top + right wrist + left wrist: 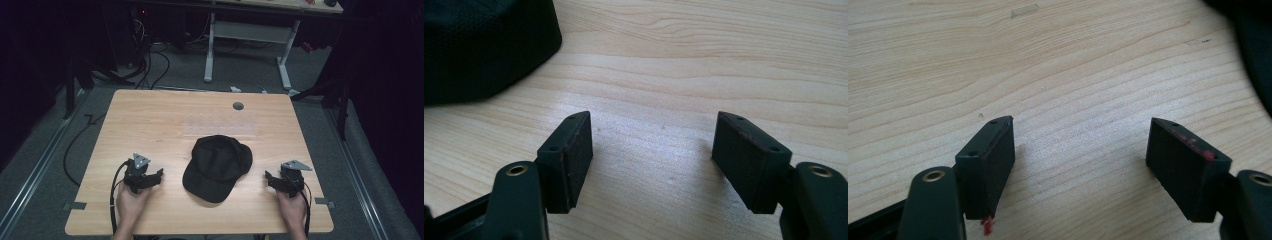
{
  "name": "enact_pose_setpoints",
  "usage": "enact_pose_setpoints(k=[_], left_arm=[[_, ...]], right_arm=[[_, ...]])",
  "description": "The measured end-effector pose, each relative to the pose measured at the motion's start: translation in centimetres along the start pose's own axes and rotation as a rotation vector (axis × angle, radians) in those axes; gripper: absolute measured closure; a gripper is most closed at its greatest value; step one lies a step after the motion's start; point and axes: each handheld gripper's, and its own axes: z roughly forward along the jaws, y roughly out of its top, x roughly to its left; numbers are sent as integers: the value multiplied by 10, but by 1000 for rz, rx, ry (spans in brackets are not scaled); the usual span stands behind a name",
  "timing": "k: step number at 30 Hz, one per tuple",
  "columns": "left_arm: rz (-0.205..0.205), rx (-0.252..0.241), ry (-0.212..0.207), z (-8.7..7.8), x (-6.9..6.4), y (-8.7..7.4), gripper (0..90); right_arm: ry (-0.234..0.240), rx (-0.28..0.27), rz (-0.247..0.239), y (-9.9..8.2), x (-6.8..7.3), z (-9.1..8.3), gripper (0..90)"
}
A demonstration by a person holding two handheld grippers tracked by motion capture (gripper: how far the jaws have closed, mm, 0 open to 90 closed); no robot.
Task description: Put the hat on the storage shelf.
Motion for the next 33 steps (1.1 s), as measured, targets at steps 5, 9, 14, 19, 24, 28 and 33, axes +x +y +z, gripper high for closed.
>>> enact_pose_setpoints(k=[5, 9, 14, 19, 24, 28, 33], left_arm=[[0, 0, 0, 0, 0, 0, 281], [-1, -1, 1, 0, 0, 0, 280], [-1, 0, 1, 0, 0, 0, 281], [-1, 0, 1, 0, 0, 0, 280], [-1, 0, 1, 0, 0, 0, 279], [-1, 0, 1, 0, 0, 0, 278], [-1, 0, 1, 0, 0, 0, 278]], right_arm=[[0, -1, 0, 0, 0, 0, 326], [0, 0, 0, 0, 0, 0, 327], [0, 0, 3, 0, 0, 0, 329], [3, -3, 3, 0, 0, 0, 345], [2, -1, 3, 0, 0, 0, 348], [2, -1, 3, 0, 0, 0, 348], [-1, -2, 8, 0, 1, 0, 347]])
